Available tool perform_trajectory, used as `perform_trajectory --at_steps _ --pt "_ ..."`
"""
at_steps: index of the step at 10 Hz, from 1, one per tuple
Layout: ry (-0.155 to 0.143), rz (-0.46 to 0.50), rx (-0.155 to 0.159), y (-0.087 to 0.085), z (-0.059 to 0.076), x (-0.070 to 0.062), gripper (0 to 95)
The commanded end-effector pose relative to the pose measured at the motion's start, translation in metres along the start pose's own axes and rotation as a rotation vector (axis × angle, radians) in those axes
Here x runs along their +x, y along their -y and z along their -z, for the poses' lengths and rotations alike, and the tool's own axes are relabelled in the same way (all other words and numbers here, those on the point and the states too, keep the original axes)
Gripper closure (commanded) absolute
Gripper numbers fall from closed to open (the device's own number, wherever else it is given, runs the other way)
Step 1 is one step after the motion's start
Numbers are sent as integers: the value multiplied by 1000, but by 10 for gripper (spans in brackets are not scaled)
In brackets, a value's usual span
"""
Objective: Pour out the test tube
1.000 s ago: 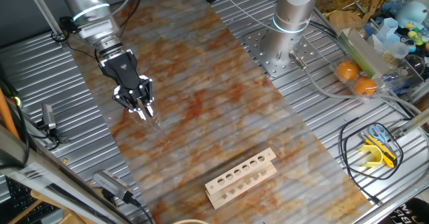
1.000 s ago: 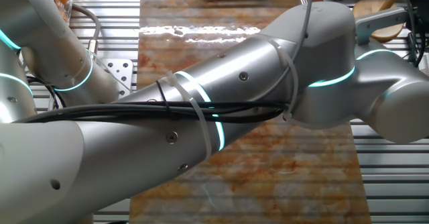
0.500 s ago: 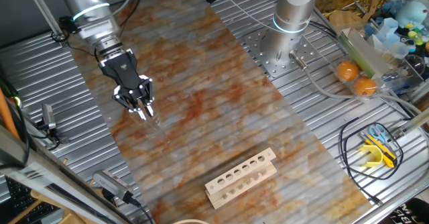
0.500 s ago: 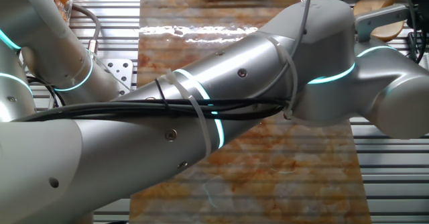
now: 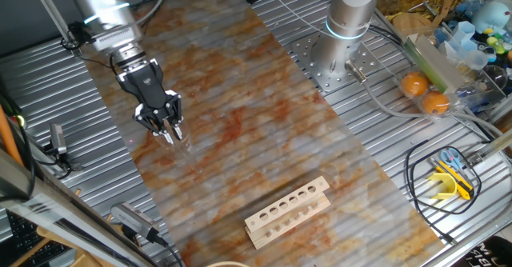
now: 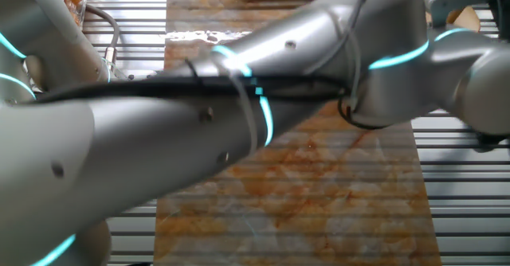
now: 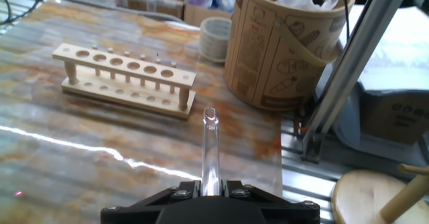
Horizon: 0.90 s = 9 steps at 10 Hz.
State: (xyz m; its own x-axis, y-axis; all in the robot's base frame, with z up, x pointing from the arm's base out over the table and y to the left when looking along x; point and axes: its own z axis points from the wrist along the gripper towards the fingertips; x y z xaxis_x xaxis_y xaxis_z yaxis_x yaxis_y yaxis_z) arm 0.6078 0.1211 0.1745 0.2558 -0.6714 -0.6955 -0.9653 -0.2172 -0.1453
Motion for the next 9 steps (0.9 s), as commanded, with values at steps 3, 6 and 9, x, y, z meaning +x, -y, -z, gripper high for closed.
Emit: perform_trajectory --at_steps 3,6,9 --pt "-47 -22 -16 0 0 0 950" --pt "-87 -39 -27 -1 3 -2 950" --pt "-131 -54 -38 -2 7 -4 950"
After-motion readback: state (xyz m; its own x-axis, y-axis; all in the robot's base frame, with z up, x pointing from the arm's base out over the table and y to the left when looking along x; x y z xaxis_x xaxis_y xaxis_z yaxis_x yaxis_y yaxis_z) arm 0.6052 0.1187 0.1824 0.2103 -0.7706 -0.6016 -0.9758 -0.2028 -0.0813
